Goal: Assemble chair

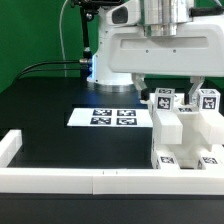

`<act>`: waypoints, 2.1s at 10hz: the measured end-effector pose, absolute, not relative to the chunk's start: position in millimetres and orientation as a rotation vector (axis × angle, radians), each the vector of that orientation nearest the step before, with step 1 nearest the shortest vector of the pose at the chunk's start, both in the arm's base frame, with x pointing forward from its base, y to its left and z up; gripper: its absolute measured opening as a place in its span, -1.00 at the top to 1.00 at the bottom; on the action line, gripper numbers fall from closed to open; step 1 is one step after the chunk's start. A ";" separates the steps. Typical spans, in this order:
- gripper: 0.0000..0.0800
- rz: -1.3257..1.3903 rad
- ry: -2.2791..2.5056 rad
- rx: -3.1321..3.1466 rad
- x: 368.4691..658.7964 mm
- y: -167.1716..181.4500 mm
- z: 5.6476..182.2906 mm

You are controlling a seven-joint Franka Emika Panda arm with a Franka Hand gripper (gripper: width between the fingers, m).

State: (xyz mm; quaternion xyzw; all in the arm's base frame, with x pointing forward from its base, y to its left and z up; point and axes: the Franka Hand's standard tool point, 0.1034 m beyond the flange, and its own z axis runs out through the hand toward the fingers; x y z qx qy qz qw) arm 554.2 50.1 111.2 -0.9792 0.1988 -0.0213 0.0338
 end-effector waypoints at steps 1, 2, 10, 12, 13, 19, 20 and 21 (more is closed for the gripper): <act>-0.62 -0.066 0.405 -3.065 556.4 49.2 111.4; -0.61 -0.064 0.459 -3.054 556.5 49.8 110.9; 0.30 0.002 1.810 -2.483 554.5 49.6 111.4; 0.29 0.032 2.068 -2.254 553.4 47.7 110.9; 0.29 0.045 2.173 -2.147 552.6 47.3 110.7; -0.30 0.051 2.213 -2.116 550.7 49.2 108.7; -0.30 0.044 2.090 -2.251 549.5 53.8 108.4; -0.57 0.030 1.889 -2.424 548.9 59.1 108.0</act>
Offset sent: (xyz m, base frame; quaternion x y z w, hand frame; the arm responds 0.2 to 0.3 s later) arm 0.0000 0.0000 0.0000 0.0000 0.0000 0.0000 1.0000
